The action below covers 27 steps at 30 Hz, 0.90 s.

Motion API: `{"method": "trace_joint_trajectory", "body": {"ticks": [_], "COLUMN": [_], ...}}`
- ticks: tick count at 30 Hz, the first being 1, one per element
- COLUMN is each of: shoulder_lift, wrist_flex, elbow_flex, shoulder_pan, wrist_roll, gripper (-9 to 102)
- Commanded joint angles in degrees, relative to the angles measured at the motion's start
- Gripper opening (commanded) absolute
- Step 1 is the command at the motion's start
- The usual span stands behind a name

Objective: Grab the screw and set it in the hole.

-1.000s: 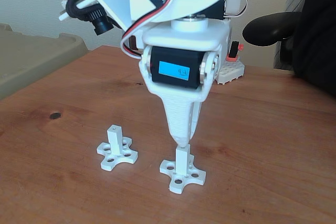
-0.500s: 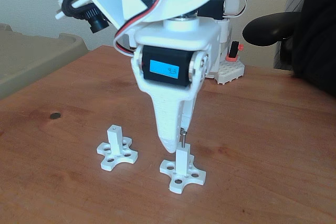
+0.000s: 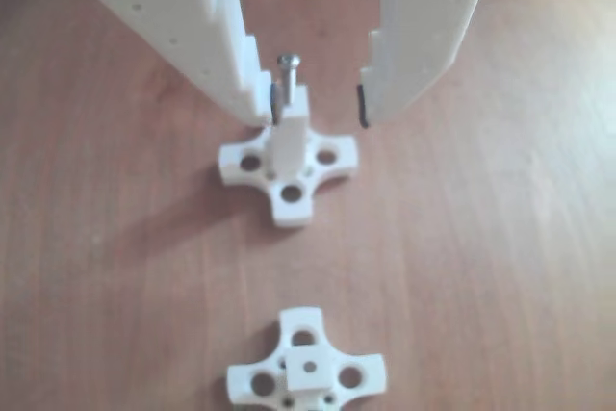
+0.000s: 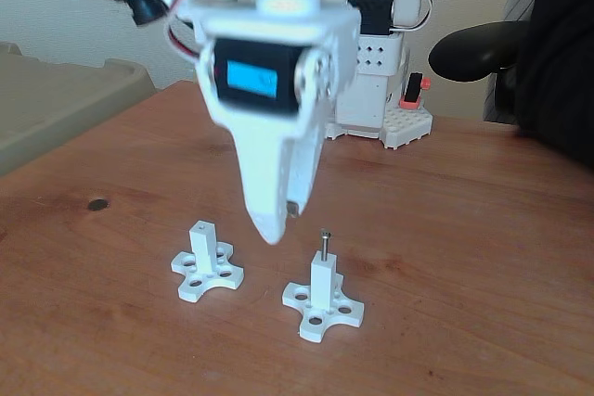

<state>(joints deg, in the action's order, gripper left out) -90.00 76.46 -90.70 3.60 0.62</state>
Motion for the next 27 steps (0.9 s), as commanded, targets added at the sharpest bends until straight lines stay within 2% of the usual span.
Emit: {"method": "trace_joint_trajectory", "body": {"ticks": [1,8,12,20,27], "shoulder_lift": [-9.14,-17.49,-26.89,-46.85,-58.62], "wrist_flex": [0.26,-0.53,-2.72,-14.24,-20.39], "elbow_flex": [2.64,-5.89,-16.17,-44.30,-61.17], "shoulder_pan": [-0.44,-0.70,-0.79,-2.20,-3.34], "wrist_roll": [-1.49,-2.20,-2.37,-2.99,-3.08], "gripper": [-2,-4,-4,-4,-4]}}
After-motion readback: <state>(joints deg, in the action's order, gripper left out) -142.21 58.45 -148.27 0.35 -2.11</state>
